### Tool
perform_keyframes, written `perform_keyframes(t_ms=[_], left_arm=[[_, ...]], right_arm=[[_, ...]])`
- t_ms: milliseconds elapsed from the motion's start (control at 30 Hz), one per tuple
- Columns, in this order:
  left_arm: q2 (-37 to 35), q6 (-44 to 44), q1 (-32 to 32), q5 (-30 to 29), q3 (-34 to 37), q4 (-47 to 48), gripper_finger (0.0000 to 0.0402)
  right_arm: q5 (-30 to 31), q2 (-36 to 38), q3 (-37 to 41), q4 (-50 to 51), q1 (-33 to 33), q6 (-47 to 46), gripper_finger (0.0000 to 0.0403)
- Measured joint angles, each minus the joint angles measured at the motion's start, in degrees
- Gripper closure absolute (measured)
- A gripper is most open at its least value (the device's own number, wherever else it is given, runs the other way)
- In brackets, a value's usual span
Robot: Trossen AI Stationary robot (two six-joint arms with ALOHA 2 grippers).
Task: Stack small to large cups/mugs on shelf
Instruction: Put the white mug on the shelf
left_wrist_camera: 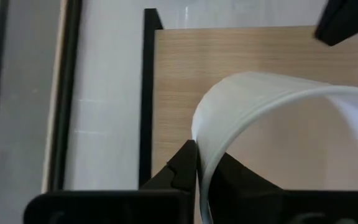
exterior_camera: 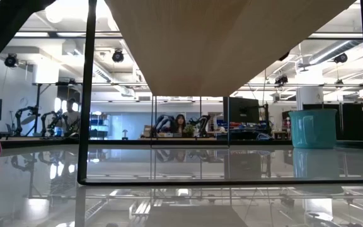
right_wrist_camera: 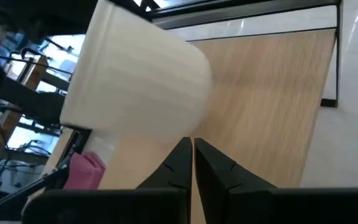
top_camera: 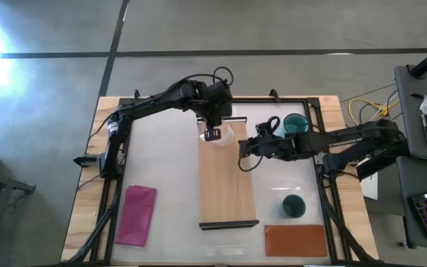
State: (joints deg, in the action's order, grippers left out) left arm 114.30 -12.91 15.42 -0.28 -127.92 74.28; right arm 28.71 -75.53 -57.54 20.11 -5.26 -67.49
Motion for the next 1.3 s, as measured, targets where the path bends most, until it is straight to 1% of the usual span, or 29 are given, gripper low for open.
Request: perform_keyframes(t_ms=[100,300,500,667,800,900,967,1100,1300], left_arm=[[0.00,0.00,0.00,1.29,0.59,-0.35,0.0367],[-0.04,0.37,0.00,1.32,0.81,-0.39,0.0318],[-0.05,0.52,0.00,1.27,0.79,-1.94,0.0294],[-0.63,0.52,0.00,-0.36,0.48,-1.09,0.0288],[-2.50,1.02,0.00,-1.79,0.53,1.55,0.0287],[-4.61,5.37,-0.10,-1.61,0.78,5.16,0.0287],[-6.34,8.32,-0.55,-1.22,1.14,8.27,0.0287],[-10.16,13.28,-2.75,-0.69,4.65,9.06,0.0287],[-14.63,19.23,-6.63,-0.27,12.85,5.77,0.0287]], right_arm=[[-1.11,-0.06,0.00,-0.09,0.78,0.72,0.0392],[-1.79,0.48,-0.02,-2.22,1.96,3.47,0.0392],[-2.05,0.62,-0.02,-2.01,2.63,4.60,0.0392],[-2.48,0.38,-0.02,-1.76,3.05,4.79,0.0392],[-5.85,0.16,0.00,-1.82,3.32,5.13,0.0392],[-8.10,-0.12,0.02,-1.86,3.32,5.15,0.0392],[-8.11,-0.36,0.00,-2.17,3.28,5.04,0.0392],[-7.16,-0.65,0.02,-1.85,4.23,5.20,0.0392],[-5.79,-0.65,0.02,-1.52,7.36,6.81,0.0392]])
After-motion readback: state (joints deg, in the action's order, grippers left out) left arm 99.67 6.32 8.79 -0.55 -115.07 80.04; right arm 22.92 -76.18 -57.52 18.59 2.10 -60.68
